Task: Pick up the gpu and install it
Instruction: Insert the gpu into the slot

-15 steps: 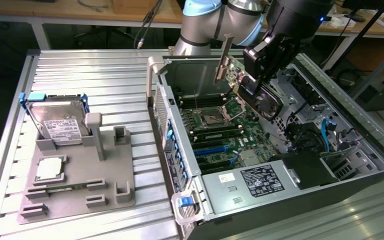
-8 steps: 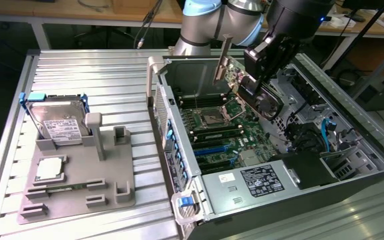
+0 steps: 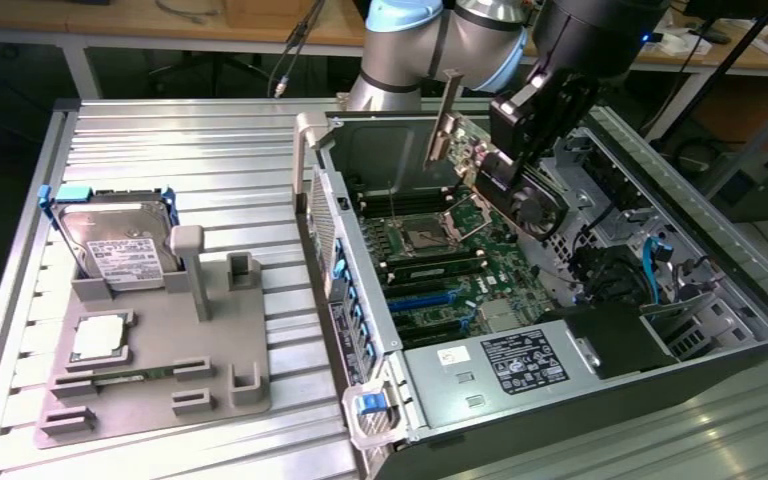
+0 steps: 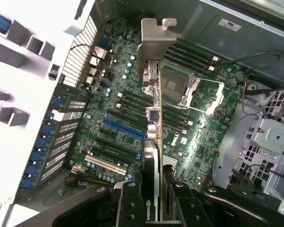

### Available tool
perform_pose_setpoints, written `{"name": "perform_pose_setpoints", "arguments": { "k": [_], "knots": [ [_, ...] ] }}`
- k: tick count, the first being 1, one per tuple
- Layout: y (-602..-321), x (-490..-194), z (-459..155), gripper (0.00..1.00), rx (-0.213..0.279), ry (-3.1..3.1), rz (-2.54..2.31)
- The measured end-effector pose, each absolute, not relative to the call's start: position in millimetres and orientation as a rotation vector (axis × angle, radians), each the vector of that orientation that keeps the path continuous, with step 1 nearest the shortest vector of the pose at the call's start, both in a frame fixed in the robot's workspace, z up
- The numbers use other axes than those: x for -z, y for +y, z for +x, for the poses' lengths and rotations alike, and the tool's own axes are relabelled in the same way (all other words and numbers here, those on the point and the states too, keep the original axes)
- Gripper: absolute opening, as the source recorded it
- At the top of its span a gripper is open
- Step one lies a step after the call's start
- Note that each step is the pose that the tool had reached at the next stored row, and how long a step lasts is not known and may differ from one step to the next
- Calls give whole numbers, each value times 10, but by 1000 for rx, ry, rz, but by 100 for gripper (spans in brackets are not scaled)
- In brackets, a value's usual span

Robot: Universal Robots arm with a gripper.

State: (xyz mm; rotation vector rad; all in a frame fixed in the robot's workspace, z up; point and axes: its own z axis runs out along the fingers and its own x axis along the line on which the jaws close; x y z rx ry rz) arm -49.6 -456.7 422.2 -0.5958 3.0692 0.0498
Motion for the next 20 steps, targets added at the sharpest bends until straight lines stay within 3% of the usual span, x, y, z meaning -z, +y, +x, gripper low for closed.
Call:
{"name": "perform_pose_setpoints", "arguments": {
  "k": [20],
  "knots": [
    [-4567, -4222, -496, 27, -49, 3044, -720]
  ]
}}
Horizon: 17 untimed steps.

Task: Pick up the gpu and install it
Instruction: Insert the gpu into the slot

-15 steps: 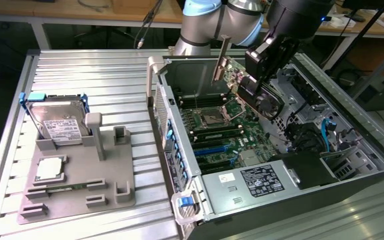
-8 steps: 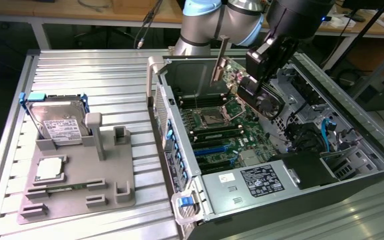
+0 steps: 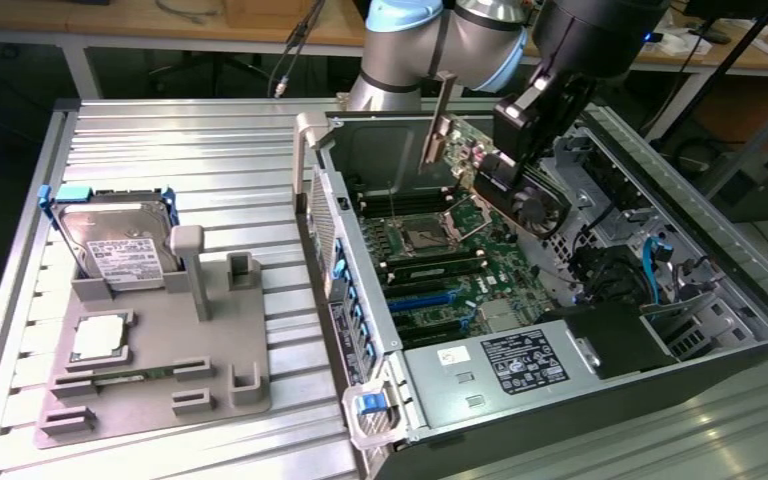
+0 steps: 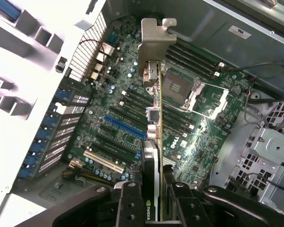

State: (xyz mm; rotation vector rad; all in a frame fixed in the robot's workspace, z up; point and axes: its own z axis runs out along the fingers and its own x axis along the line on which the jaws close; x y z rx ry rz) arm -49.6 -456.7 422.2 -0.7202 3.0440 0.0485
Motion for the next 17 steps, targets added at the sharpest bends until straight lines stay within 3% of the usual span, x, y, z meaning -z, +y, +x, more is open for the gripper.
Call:
{"name": "perform_pose_setpoints", "arguments": {
  "k": [17],
  "knots": [
    [-4567, -4223, -496, 27, -50, 2996, -907]
  ]
}}
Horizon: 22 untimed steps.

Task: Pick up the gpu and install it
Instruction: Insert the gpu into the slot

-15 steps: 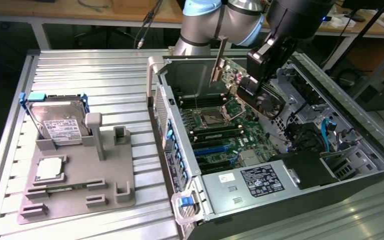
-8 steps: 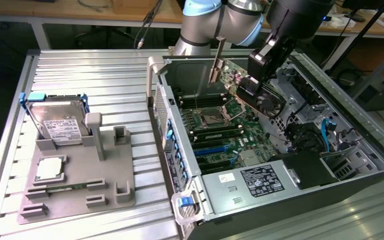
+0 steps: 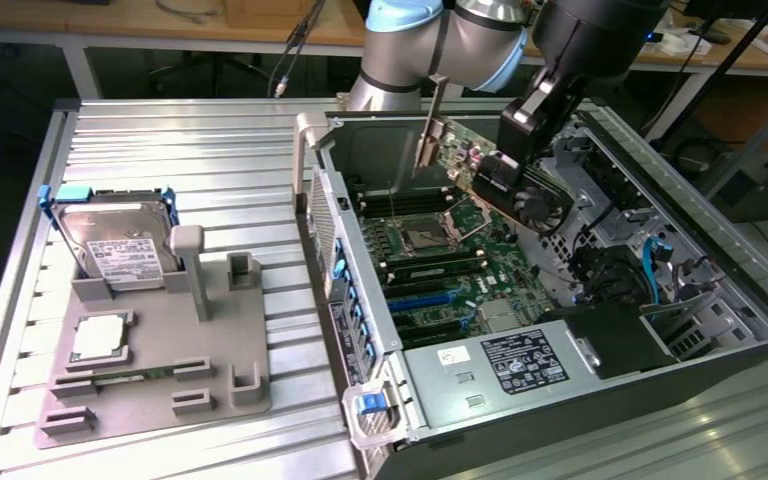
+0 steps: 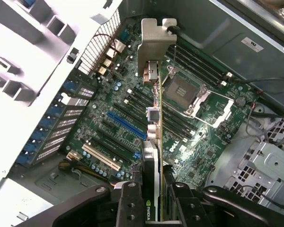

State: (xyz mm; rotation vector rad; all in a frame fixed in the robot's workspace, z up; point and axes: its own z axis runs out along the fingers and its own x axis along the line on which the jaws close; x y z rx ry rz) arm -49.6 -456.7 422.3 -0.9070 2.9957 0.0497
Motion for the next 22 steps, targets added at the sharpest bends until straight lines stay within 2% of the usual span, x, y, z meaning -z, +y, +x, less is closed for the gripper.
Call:
{"name": "perform_pose_setpoints", "arguments": {
  "k": [22],
  "knots": [
    [-4567, -4222, -496, 27, -51, 2944, -1067]
  ]
}}
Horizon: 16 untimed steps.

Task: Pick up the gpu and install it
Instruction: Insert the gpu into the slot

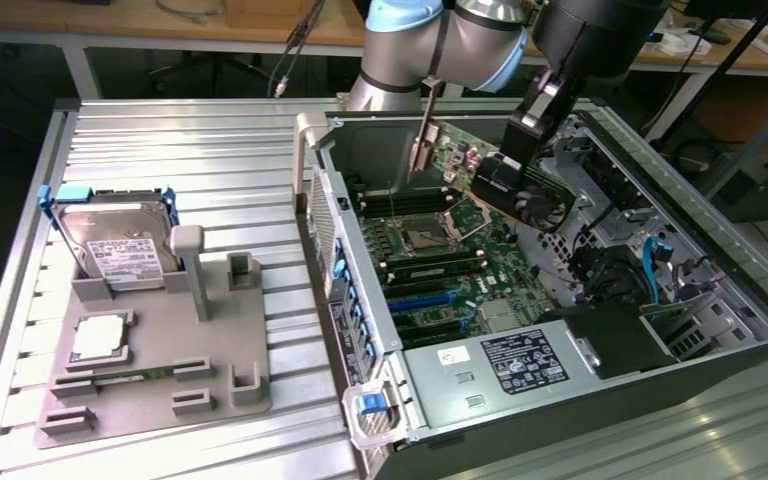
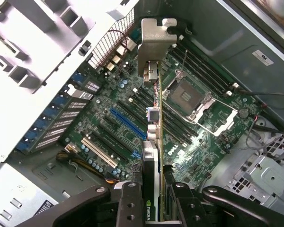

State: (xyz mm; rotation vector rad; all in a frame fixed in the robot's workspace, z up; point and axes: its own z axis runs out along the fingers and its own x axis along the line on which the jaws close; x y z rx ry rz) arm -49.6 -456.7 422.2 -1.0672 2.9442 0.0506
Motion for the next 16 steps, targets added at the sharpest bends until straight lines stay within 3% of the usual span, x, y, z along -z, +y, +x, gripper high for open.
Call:
{"name": "perform_pose_setpoints", "arguments": {
  "k": [16],
  "knots": [
    [-4567, -4222, -496, 27, -51, 2905, -1173]
  ]
}}
